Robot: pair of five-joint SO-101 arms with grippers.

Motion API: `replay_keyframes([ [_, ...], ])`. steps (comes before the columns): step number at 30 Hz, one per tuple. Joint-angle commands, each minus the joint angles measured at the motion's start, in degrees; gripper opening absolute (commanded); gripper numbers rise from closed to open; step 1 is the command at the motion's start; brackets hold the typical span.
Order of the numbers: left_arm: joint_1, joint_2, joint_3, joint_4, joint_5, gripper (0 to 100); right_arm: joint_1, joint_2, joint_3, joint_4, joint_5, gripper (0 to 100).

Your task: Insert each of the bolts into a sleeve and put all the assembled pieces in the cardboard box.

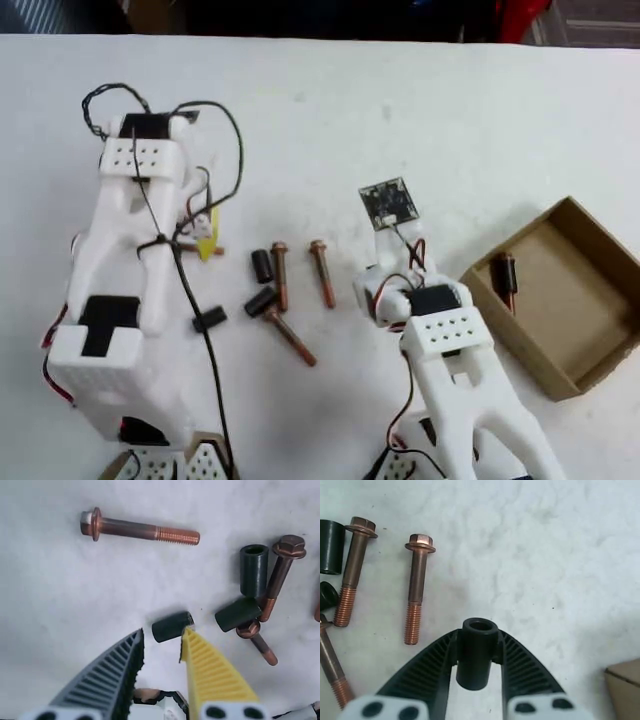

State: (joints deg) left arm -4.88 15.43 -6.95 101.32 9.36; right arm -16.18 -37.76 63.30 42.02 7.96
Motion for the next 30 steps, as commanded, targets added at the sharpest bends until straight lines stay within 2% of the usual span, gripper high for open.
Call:
replay_keyframes([
  [1, 0.9, -3.5, 0.6, 0.5, 3.2, 15, 0.1, -1.3, -0.5, -1.0, 0.7, 2.1],
  [5, 0.6, -3.5, 0.7, -0.3, 8.1, 15, 0.1, -1.3, -0.5, -1.0, 0.7, 2.1],
  [12, 0.4, -3.4, 0.3, -1.2, 30.2, 15, 0.1, -1.3, -0.5, -0.9, 0.7, 2.1],
  [23, -2.9, -0.8, 3.5, -14.0, 45.8, 15, 0.1, -1.3, -0.5, -0.9, 0.8, 2.1],
  [30, -2.9, 5.0, 4.3, -18.7, 46.9, 15, 0.1, -1.3, -0.5, -0.9, 0.9, 2.1],
])
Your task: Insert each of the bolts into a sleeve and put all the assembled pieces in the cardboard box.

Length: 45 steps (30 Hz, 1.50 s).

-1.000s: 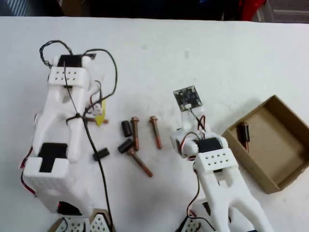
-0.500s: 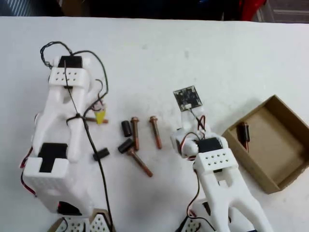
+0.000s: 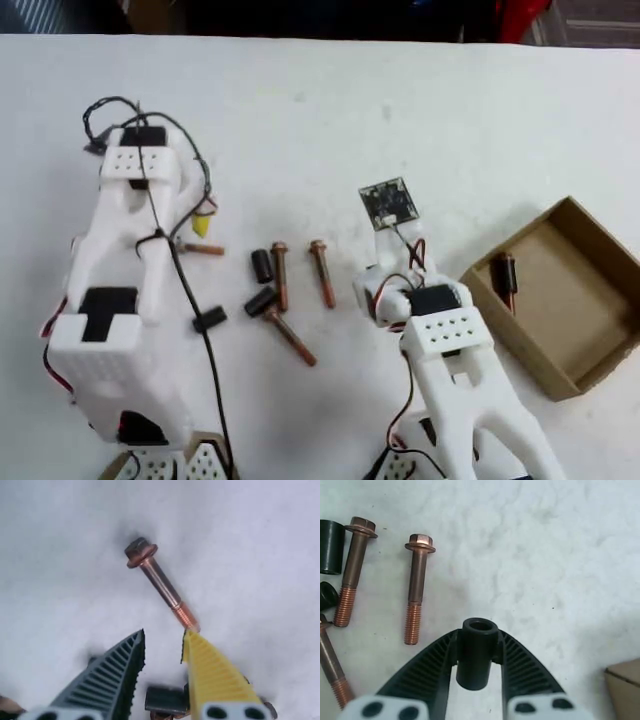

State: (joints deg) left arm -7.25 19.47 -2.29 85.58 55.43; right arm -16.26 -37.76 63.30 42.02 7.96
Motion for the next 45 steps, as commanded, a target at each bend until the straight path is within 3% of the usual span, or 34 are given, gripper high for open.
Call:
replay_keyframes([
  [1, -0.7, 1.5, -0.4, -3.7, 0.8, 15, 0.2, -1.3, -0.5, -0.9, 0.9, 2.1],
  [9, -5.4, 5.3, -0.1, -7.3, 0.8, 15, 0.2, -1.3, -0.5, -0.9, 0.9, 2.1],
  [28, -5.5, 10.9, -0.4, -8.9, 0.8, 15, 0.2, -1.4, -0.5, -0.9, 0.9, 2.1],
  [32, -5.5, 11.3, -2.0, -8.4, 0.3, 6, 0.2, -1.4, -0.5, -0.8, 0.9, 2.1],
  [33, -5.5, 11.4, -2.6, -8.4, -0.6, 2, 0.2, -1.4, -0.5, -0.8, 0.9, 2.1],
  [41, -5.4, 11.5, -5.6, -8.9, -9.8, 5, 0.2, -1.4, -0.5, -0.7, 0.9, 2.1],
  [45, -5.2, 11.5, -8.2, -8.5, -18.5, 5, 0.2, -1.4, -0.5, -0.7, 0.9, 2.1],
])
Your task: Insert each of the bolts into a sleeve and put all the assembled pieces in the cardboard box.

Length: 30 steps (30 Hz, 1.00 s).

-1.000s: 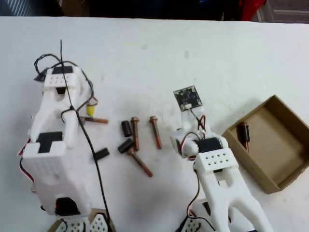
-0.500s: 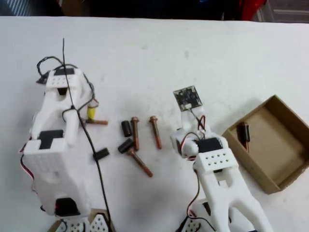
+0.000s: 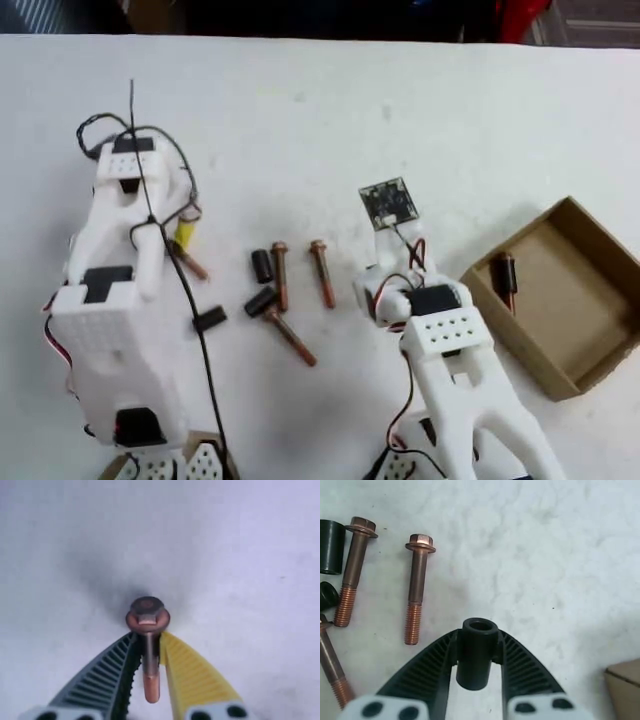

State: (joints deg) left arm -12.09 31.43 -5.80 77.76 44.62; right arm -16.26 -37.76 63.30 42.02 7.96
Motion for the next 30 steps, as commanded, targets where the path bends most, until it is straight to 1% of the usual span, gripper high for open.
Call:
replay_keyframes([
  [1, -0.4, -0.5, -5.0, -0.7, -10.5, 5, 0.2, -1.4, -0.5, -0.7, 0.9, 2.1],
  [6, 0.2, -0.6, -5.3, -0.6, -24.8, 5, 0.2, -1.4, -0.5, -0.7, 0.9, 2.1],
  [8, 0.6, -0.9, -5.1, 0.3, -28.0, 5, 0.2, -1.4, -0.5, -0.8, 0.9, 2.1],
  [11, 1.1, -1.0, -5.6, 4.5, -31.6, 5, 0.2, -1.3, -0.5, -0.8, 0.9, 2.1],
  [15, 4.1, -1.1, -5.6, 8.7, -38.4, 4, 0.1, -1.3, -0.5, -0.9, 0.7, 2.1],
  [17, 6.1, -1.2, -5.6, 9.6, -39.6, 3, 0.0, -1.3, -0.5, -1.0, 0.5, 2.1],
  [21, 9.5, -3.3, -5.0, 9.6, -39.2, 2, -2.2, -1.3, -0.4, -1.0, 0.5, 1.9],
  [24, 12.0, -4.2, -4.8, 11.8, -42.5, 2, -2.2, -1.3, -0.4, -1.0, 0.5, 1.9],
  [27, 12.5, -5.2, -5.0, 12.4, -46.6, 2, -2.3, -1.3, -0.4, -1.0, 0.5, 1.8],
  [30, 11.6, -8.5, -5.0, 12.2, -46.9, 2, -3.2, -1.3, -0.4, -1.0, 0.5, 1.8],
])
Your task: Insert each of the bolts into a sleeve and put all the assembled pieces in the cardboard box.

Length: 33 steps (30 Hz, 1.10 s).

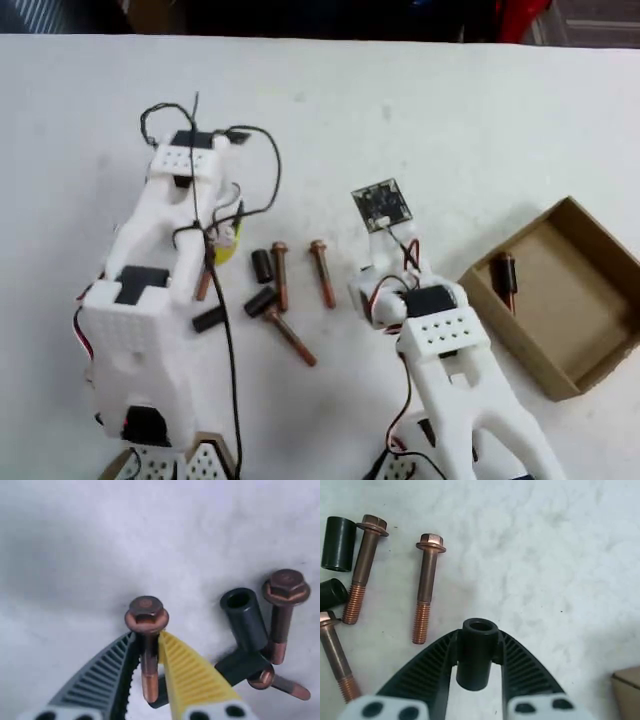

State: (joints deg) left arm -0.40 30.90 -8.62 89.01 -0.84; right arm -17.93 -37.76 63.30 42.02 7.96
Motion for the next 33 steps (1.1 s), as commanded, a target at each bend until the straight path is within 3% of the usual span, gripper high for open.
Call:
replay_keyframes([
  [1, -0.2, -9.5, -2.2, 0.9, -1.7, 2, -2.3, -1.3, -0.4, -1.0, 0.5, 1.8],
  [13, -1.9, -30.7, -1.5, 2.3, -1.4, 2, -12.7, -1.3, -0.4, -8.3, 0.3, 1.8],
  [18, -2.1, -39.8, 4.6, 1.6, -1.3, 2, -15.8, -1.3, -0.4, -12.1, -5.6, 1.8],
  [33, -2.6, -75.0, 35.7, -22.6, -1.1, 2, -23.5, -1.2, -0.4, -26.9, -5.6, 1.7],
])
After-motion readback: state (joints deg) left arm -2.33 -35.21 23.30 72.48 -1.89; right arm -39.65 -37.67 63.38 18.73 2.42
